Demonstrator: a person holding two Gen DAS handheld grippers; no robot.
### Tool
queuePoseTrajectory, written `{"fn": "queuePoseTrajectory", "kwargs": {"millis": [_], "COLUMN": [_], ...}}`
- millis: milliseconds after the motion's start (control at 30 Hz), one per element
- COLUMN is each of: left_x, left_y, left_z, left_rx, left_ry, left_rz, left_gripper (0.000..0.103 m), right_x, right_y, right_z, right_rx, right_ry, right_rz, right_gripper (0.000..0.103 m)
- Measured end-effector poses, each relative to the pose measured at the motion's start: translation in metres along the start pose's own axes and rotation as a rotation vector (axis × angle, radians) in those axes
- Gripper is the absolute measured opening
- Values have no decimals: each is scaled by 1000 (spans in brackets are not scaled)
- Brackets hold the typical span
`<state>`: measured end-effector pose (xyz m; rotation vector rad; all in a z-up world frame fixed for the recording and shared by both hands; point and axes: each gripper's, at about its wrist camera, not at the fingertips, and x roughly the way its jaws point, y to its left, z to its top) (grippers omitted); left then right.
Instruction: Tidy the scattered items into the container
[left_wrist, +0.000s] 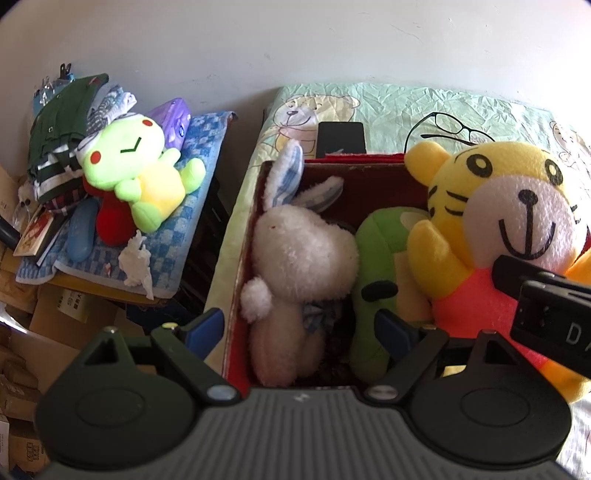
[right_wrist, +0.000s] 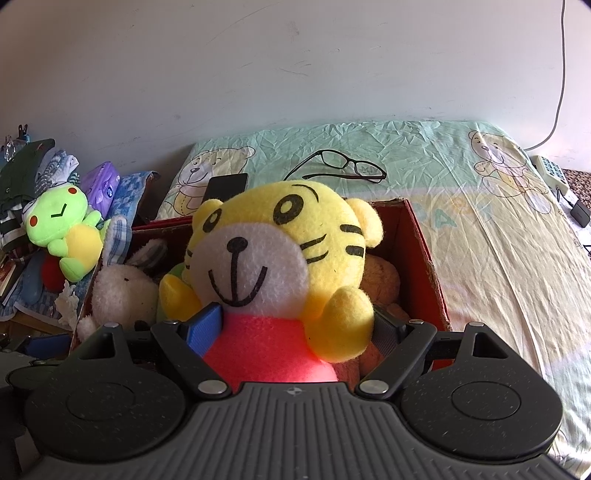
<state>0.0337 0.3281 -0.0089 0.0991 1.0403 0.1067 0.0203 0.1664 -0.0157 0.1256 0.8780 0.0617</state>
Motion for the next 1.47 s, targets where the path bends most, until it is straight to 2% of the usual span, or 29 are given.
{"fn": "queuePoseTrajectory", "kwargs": {"millis": [1467], "left_x": [3], "left_y": [1], "left_z": [1], "left_rx": [-8], "left_ry": [5], "left_rz": [-22], "left_gripper": [88], "right_x": [2], "right_y": [2], "right_z": [-1], "right_rx": [-8], "right_ry": [0], "right_rz": [-2], "right_gripper": [86]}}
